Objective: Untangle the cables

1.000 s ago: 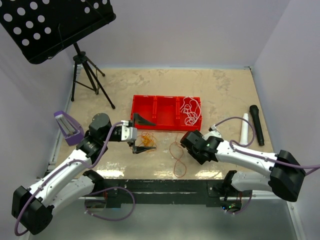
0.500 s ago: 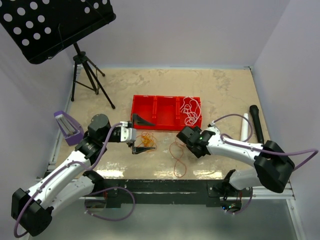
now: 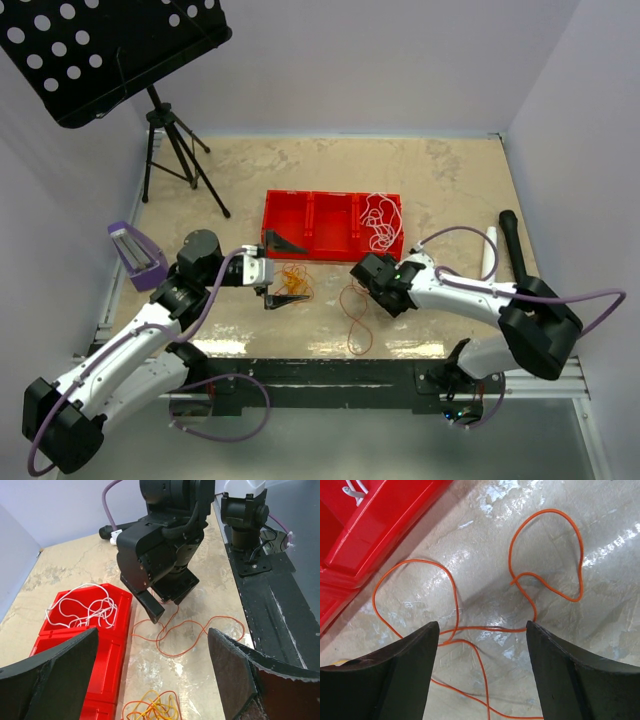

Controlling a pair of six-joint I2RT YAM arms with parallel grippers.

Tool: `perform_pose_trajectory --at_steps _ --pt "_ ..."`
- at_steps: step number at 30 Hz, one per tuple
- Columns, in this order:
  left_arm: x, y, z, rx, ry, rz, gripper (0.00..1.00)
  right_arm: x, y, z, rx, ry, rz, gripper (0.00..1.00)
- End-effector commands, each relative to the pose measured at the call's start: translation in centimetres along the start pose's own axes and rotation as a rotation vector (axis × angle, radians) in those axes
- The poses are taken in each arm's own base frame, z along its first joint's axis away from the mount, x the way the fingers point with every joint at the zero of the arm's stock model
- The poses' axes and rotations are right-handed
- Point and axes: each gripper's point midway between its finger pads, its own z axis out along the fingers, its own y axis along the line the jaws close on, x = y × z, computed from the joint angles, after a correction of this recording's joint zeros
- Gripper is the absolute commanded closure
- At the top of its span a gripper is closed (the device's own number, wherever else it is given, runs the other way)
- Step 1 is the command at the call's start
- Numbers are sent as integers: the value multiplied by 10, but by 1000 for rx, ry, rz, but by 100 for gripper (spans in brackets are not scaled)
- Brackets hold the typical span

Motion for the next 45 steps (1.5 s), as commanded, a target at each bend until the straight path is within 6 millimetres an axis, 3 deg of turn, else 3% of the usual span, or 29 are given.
perform_pose_trajectory --at_steps 1,10,14,22,25,27,29,33,35,37,45 --pt "-3 1 -2 -6 -10 42 5 -3 2 -5 -56 8 28 25" --pt "-4 1 -4 -17 -9 45 5 21 14 11 -24 67 -90 19" --pt "-3 1 -5 -22 -8 47 6 22 21 13 -24 67 -108 19" --pt "1 0 -7 -27 8 55 6 24 26 18 -26 58 -133 58" --pt "2 -1 -7 -30 13 55 6 24 25 19 -22 56 -140 84" --pt "2 -1 -8 -28 14 55 6 23 27 18 -28 51 -140 94" --pt "1 0 -7 -29 12 58 6 21 29 17 -32 45 -147 100" --pt "1 0 -7 -30 12 56 6 15 37 11 -65 31 -159 100" --pt "1 0 -8 -31 11 57 6 7 46 3 -103 11 -153 100" --pt "-1 1 -8 -35 9 61 6 -13 64 -18 -186 -32 -130 100" --pt "-6 7 -8 -56 1 63 7 -105 117 -125 -464 -227 -29 100"
